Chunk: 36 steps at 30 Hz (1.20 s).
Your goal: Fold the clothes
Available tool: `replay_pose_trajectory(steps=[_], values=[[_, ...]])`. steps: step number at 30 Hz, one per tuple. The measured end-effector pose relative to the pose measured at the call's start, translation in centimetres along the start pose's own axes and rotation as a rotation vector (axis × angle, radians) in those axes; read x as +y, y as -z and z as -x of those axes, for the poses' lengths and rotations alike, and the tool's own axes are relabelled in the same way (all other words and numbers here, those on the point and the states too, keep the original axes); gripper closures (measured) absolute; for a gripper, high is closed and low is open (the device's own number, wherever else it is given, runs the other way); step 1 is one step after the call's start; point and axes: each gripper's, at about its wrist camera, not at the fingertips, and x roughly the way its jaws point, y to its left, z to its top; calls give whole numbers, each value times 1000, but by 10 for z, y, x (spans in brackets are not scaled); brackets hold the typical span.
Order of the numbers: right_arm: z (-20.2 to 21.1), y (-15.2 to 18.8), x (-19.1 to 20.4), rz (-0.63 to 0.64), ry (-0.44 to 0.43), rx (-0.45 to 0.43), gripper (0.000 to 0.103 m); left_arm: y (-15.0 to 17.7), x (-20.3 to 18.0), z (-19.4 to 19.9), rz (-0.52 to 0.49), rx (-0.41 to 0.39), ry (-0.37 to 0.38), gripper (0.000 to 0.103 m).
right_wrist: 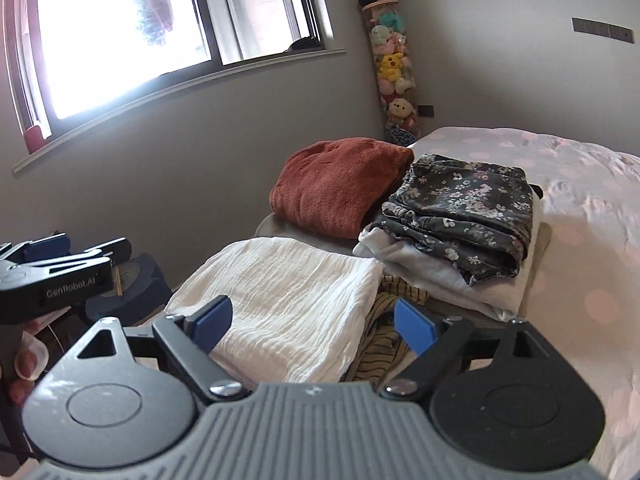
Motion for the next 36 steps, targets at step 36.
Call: replay_pose_trajectory(steps=[36], values=[[2, 89, -5, 6, 133, -25, 5, 96, -30, 18, 10, 199, 88, 21]])
